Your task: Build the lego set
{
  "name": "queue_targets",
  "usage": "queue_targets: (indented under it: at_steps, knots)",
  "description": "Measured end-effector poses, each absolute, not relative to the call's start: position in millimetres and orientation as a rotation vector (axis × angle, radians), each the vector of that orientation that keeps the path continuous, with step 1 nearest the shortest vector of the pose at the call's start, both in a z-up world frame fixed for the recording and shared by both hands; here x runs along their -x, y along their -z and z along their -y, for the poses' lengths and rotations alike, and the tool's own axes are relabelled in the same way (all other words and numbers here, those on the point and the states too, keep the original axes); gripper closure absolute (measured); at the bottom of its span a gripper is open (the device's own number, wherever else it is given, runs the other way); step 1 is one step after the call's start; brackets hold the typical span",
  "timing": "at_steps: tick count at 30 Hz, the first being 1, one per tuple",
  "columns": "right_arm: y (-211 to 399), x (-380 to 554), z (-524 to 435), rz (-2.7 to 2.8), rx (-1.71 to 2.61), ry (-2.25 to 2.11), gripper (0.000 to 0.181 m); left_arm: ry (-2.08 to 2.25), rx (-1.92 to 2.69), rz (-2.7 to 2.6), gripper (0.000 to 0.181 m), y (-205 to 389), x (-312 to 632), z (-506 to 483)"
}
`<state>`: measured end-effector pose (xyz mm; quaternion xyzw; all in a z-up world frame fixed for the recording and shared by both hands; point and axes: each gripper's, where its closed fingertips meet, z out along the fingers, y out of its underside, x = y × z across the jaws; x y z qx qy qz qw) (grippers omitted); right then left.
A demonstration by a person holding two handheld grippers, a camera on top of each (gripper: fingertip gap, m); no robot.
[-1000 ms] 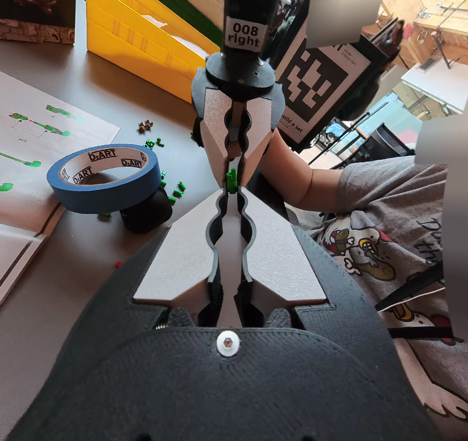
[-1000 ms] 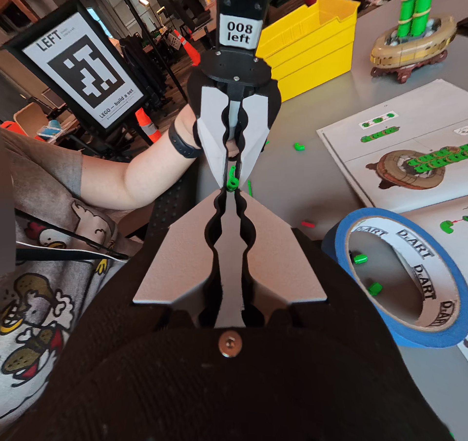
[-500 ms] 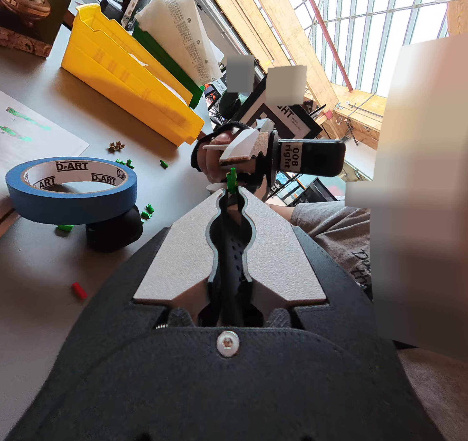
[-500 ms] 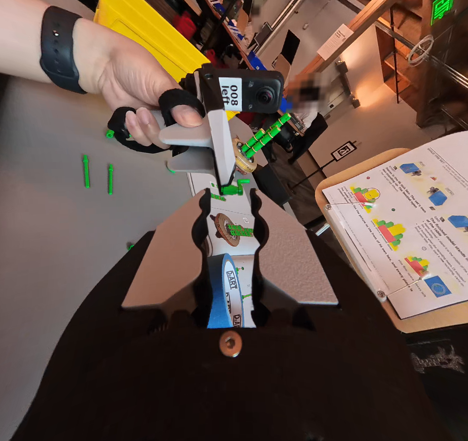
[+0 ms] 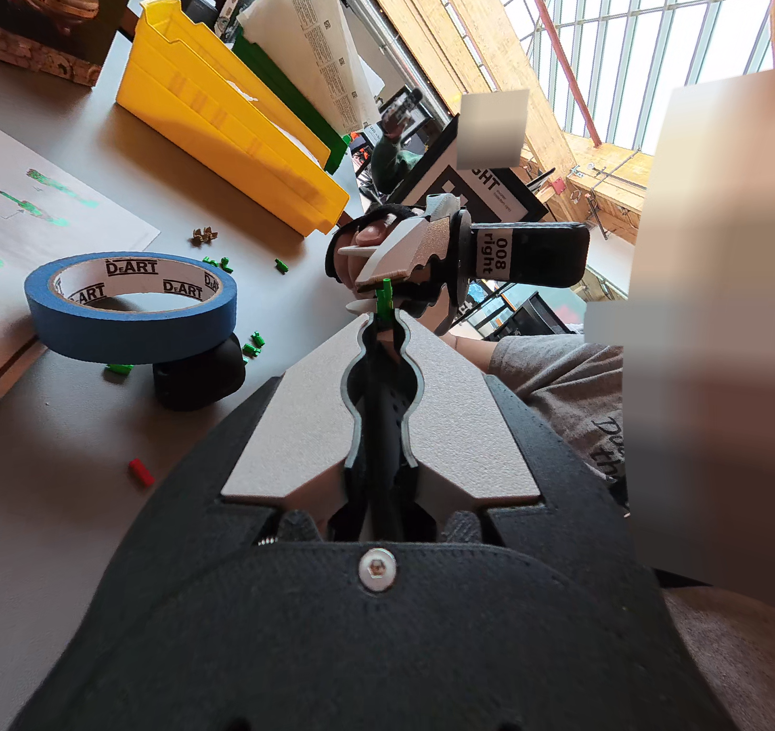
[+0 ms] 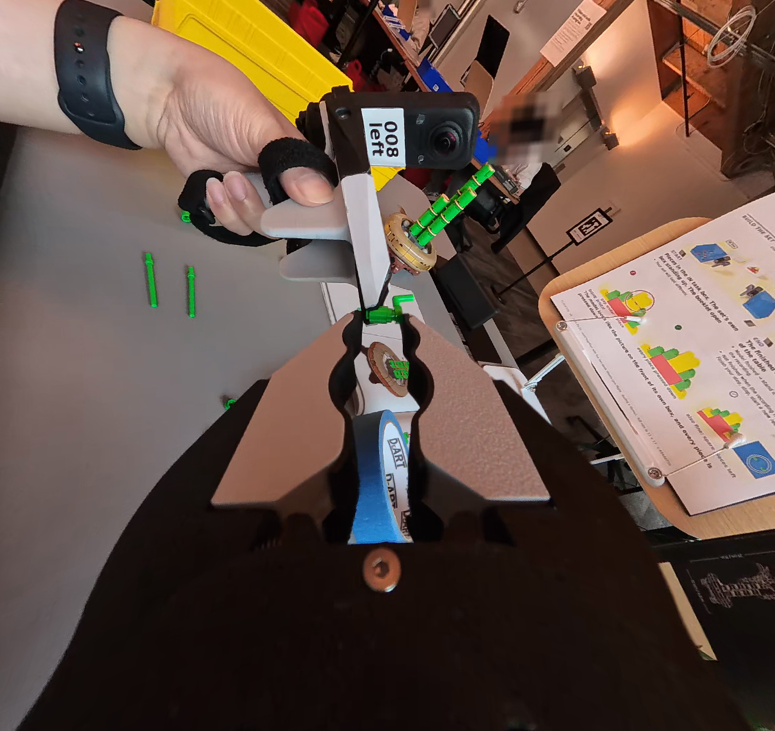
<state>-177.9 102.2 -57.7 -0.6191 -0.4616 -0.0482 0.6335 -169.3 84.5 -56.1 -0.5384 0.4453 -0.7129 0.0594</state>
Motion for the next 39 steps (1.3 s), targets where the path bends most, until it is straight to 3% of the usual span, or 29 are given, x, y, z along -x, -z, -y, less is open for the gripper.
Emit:
queue_targets:
  at_steps: [21, 39]
  knots:
    - [66.4, 171.8, -109.1, 1.046, 1.483, 0.158, 0.168, 1.888, 1.63, -1.404, 0.176, 64.9, 164.0, -92.0]
    - [58.1, 166.2, -109.8, 1.004, 1.473, 0.177, 0.168, 2.077, 1.628, -1.284, 0.17, 53.1, 168.4, -96.8]
